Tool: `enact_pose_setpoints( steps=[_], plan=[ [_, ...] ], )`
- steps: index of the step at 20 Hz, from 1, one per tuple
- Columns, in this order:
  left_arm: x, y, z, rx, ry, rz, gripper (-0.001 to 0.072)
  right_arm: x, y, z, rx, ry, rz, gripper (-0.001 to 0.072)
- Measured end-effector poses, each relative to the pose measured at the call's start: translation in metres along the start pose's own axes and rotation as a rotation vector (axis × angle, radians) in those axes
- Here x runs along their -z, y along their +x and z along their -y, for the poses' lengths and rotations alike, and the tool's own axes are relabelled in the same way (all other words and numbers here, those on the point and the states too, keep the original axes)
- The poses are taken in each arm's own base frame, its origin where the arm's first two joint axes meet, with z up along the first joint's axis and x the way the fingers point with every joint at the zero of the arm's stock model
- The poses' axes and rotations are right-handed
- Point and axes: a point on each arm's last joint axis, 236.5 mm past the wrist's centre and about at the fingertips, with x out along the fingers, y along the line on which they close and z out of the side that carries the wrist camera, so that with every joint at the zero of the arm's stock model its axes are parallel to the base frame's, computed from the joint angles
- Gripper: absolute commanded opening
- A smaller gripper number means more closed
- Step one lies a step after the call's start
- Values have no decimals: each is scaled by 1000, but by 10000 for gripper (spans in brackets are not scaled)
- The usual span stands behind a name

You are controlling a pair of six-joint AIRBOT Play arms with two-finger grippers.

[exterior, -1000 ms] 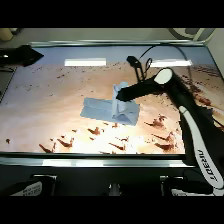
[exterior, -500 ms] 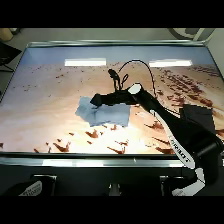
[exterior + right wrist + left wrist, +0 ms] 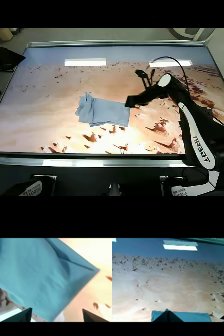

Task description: Fold the shirts.

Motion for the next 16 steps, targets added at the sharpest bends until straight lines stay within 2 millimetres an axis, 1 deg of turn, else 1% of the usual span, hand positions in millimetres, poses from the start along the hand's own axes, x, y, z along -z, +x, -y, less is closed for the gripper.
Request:
enact_pose_setpoints(
  steps=[1, 2, 3, 5, 6, 7, 8, 9, 10, 11, 12, 13, 14, 15, 16],
  plan=[
    [4, 3, -2, 0, -6, -11, 23, 12, 4, 8, 1, 40, -29, 689],
    [8, 5, -4, -1, -12, -21, 23, 21, 10, 14, -6, 79, -41, 689],
    [11, 7, -5, -1, -16, -28, 23, 25, 20, 16, -28, 119, -37, 689],
    [14, 10, -6, 0, -22, -38, 23, 26, 41, 7, -103, 181, -22, 689],
    [16, 10, -7, 0, -23, -41, 23, 24, 50, 3, -136, 208, -6, 683],
    [16, 11, -7, 0, -25, -43, 23, 21, 58, -1, -165, 234, 6, 586],
    [17, 11, -7, 0, -26, -45, 23, 18, 66, -7, -197, 259, 18, 282],
    [18, 12, -7, 0, -26, -46, 23, 16, 72, -11, -221, 279, 28, 20],
    [18, 12, -8, 0, -27, -46, 23, 13, 75, -16, -248, 291, 40, 22],
    [18, 12, -8, 0, -27, -48, 23, 6, 74, -22, -278, 288, 64, 20],
    [18, 12, -8, 1, -28, -47, 23, -5, 67, -27, -316, 265, 100, 20],
    [18, 12, -8, 1, -29, -47, 23, -17, 54, -33, -353, 229, 136, 20],
    [18, 12, -8, 1, -29, -48, 23, -31, 33, -38, -388, 185, 183, 20],
    [18, 12, -8, 1, -29, -47, 23, -45, 8, -39, -406, 142, 230, 20],
    [18, 12, -8, 0, -28, -45, 23, -58, -21, -36, -408, 101, 281, 19]
  ],
)
